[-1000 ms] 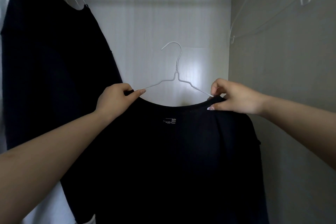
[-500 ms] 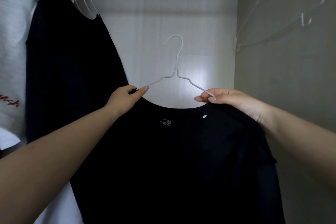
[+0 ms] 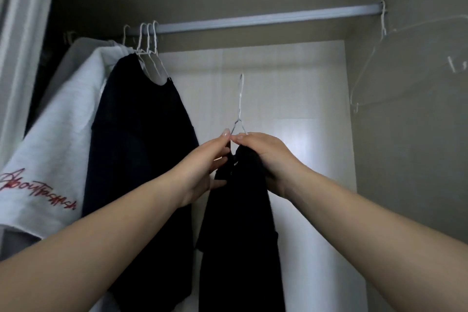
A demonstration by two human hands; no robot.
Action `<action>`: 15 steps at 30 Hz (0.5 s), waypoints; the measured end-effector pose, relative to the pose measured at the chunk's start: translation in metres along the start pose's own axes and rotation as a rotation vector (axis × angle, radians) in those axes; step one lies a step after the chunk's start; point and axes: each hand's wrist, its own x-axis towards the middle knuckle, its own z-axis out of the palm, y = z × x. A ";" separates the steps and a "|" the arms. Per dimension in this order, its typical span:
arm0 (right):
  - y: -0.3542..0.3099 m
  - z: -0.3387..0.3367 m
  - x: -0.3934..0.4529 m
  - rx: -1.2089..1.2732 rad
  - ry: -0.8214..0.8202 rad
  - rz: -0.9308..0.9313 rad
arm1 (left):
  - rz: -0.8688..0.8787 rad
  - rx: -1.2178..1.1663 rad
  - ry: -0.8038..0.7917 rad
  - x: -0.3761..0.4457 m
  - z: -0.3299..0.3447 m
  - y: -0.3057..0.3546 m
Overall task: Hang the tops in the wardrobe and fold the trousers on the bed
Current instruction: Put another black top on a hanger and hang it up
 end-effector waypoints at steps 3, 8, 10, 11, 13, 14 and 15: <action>-0.007 0.023 0.027 -0.070 -0.016 -0.082 | 0.049 0.016 0.009 -0.005 -0.012 0.022; -0.025 0.059 0.074 -0.132 0.000 -0.171 | 0.159 0.174 0.063 -0.012 -0.040 0.057; -0.031 0.074 0.095 -0.162 0.037 -0.223 | 0.199 0.248 0.062 -0.012 -0.052 0.073; -0.034 0.083 0.106 -0.173 0.058 -0.248 | 0.213 0.276 0.073 -0.011 -0.058 0.081; -0.037 0.101 0.125 -0.179 0.095 -0.290 | 0.235 0.326 0.120 -0.009 -0.069 0.095; -0.039 0.110 0.134 -0.159 0.111 -0.311 | 0.246 0.349 0.145 -0.007 -0.074 0.101; -0.041 0.119 0.145 -0.135 0.124 -0.327 | 0.258 0.366 0.165 -0.005 -0.080 0.108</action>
